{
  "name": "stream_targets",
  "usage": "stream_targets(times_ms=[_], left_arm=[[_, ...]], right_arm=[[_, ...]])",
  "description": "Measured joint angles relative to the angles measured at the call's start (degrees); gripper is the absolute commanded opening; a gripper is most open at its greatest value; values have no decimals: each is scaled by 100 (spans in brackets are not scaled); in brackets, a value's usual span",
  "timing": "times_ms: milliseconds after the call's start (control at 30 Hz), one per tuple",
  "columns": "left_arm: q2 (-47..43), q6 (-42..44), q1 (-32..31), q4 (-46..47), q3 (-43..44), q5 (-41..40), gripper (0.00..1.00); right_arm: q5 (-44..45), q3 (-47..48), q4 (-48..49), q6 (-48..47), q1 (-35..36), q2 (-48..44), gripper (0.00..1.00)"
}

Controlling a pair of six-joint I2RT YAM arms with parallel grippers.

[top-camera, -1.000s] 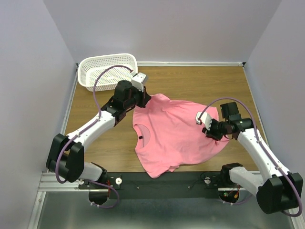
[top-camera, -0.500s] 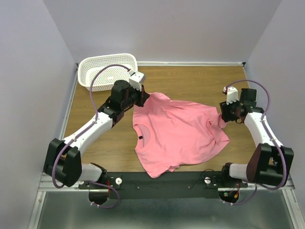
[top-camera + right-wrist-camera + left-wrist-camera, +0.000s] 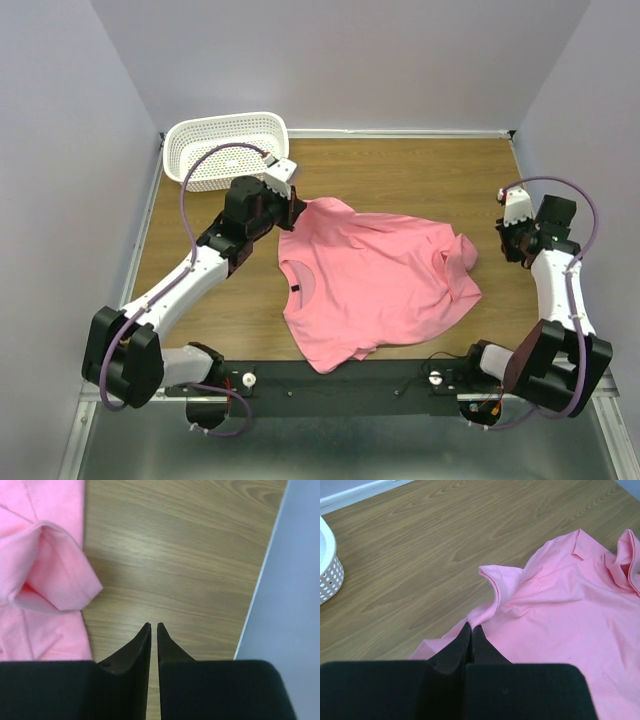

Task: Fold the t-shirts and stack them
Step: Flatten the tshirt out

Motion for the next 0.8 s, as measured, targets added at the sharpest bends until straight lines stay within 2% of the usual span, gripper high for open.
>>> stream_targets(times_ms=[33,67,133,233,333,433,567,800], left_arm=[[-33,20,13,-4,-15,-9,0],[-61,26,26,7,-31,-17,0],[-164,42,50,9,-63,-28,0],[-345,52,85,24,-105,-37,0],[-490,68,103,61,-146,-42,0],[-551,81,107,79,-179,-39,0],[-551,83,114,90,-184,-39,0],[-553,83,146,98,-195,-37,0]], right_arm=[[-28,52,-39,-22,-59,13,47],[-273,201,-219,-13,-120,68,53],[-1051,542,-566,2,-118,284,58],[-1910,1008,-916,199,81,789,59],[-2500,1180,-1008,557,350,1401,60],[-2640,1176,-1021,1040,457,1718,60],[-2605,1174,-879,1687,664,1862,60],[-2000,1174,-422,2452,1207,2341,47]])
